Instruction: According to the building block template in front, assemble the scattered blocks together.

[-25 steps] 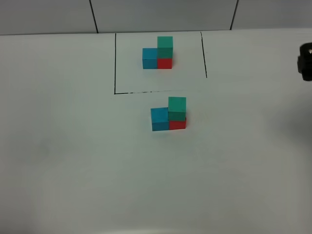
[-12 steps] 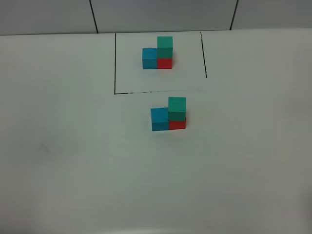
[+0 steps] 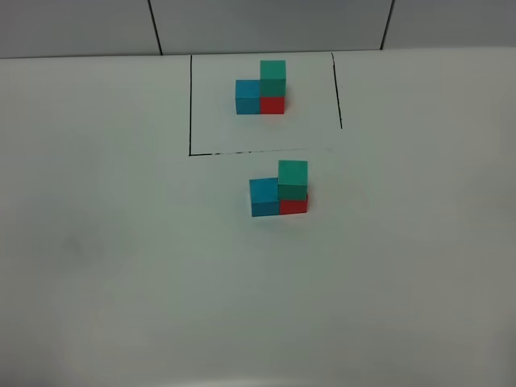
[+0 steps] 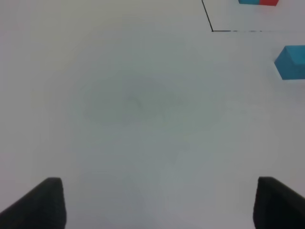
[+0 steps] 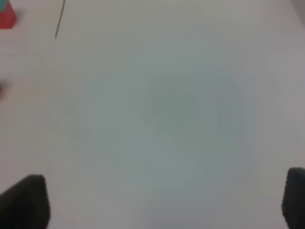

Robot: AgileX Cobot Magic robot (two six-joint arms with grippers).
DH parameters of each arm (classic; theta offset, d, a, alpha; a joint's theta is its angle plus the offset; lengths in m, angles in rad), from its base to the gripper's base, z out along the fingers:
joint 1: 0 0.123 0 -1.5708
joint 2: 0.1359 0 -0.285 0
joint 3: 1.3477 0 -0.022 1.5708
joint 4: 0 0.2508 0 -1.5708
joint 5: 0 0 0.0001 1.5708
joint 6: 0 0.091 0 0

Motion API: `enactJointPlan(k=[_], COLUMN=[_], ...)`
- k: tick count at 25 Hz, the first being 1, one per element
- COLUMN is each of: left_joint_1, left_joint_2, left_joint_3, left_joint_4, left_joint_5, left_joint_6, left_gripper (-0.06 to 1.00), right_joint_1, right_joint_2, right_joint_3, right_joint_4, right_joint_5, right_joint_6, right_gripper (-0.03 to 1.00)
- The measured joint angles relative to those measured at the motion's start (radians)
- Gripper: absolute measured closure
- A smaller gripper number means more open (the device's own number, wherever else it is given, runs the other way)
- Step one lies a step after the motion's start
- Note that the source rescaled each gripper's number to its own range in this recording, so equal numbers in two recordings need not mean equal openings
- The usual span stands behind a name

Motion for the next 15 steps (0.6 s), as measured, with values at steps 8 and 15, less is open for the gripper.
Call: enactJointPlan(k=[8,15], left_joint_1=[0.000,0.000], left_joint_2=[0.000,0.000], left_joint_3=[0.000,0.000], left_joint_4=[0.000,0.000], left_joint_5=[0.000,0.000], left_joint_6=[0.000,0.000], left_gripper=[0.18,0.18], right_joint_1=[0.000,0.000], right_joint_2=[-0.022,-0.022], right_joint_3=[0.009,0.009], right_joint_4=[0.007,0.008], right_joint_5=[0.014,0.014], right_joint_6=[-0.026,-0.029], right_gripper=[0.01,0.05])
